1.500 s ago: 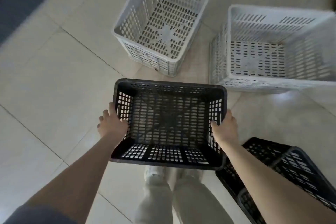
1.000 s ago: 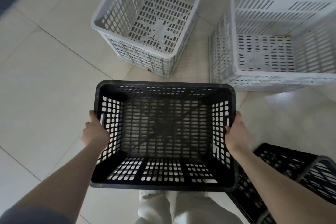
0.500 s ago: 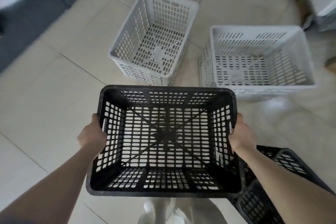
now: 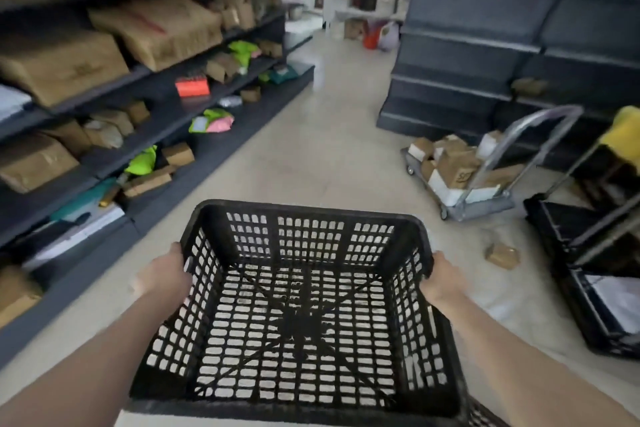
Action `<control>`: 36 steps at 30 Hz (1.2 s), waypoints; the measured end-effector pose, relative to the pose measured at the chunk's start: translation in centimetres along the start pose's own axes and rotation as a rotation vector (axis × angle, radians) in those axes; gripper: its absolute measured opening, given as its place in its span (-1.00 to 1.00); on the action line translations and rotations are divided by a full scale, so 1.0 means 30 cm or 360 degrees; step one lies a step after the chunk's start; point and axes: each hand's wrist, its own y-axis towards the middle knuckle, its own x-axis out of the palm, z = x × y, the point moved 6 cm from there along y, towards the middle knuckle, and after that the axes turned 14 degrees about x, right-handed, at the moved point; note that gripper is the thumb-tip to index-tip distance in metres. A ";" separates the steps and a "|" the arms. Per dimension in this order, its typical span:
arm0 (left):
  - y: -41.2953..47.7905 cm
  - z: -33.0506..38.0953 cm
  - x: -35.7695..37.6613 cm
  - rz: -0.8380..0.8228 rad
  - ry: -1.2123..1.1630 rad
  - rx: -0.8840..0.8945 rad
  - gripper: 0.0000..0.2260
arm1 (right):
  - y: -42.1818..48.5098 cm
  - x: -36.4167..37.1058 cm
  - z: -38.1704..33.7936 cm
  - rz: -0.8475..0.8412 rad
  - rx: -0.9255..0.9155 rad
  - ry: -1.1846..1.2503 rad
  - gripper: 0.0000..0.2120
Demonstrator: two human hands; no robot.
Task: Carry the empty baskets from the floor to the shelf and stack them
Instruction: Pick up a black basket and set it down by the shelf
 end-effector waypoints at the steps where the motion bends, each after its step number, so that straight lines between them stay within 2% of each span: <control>1: 0.016 0.041 -0.099 0.0052 0.0005 0.0049 -0.61 | -0.019 -0.097 -0.012 0.0046 0.0024 0.0033 -0.79; 2: 0.029 0.085 -0.196 0.0104 0.0007 0.0098 -0.61 | -0.042 -0.188 -0.022 0.0085 0.0030 0.0076 -0.80; 5: 0.077 0.238 -0.458 0.0246 0.0084 0.0285 -0.63 | -0.111 -0.448 -0.014 0.0254 0.0123 0.0145 -0.62; 9: 0.084 0.459 -0.726 0.0356 -0.0003 0.0497 -0.69 | -0.205 -0.743 0.090 0.0366 0.0390 0.0338 -0.60; 12: 0.071 0.622 -0.857 0.0410 -0.0091 0.0699 -0.70 | -0.271 -0.907 0.188 0.0459 0.0461 0.0420 -0.59; 16: -0.008 0.925 -0.940 0.0369 -0.0087 0.0984 -0.77 | -0.373 -1.080 0.444 0.0524 0.0629 0.0479 -0.56; 20: -0.162 1.258 -0.900 0.0243 0.0052 0.1192 -0.80 | -0.491 -1.186 0.770 0.0561 0.0848 0.0522 -0.52; 23: -0.323 1.526 -0.842 0.0151 0.0091 0.1397 -0.78 | -0.629 -1.232 1.054 0.0608 0.1074 0.0559 -0.61; 29: -0.781 2.001 -0.672 -0.0060 0.0160 0.1725 -0.68 | -0.932 -1.277 1.630 0.0671 0.1470 0.0649 -0.69; 32: -1.042 2.215 -0.558 -0.0168 0.0183 0.1965 -0.71 | -1.109 -1.275 1.896 0.0627 0.1687 0.0643 -0.69; 36: -1.395 2.483 -0.393 -0.0293 0.0205 0.2201 -0.61 | -1.323 -1.282 2.218 0.0699 0.1882 0.0674 -0.63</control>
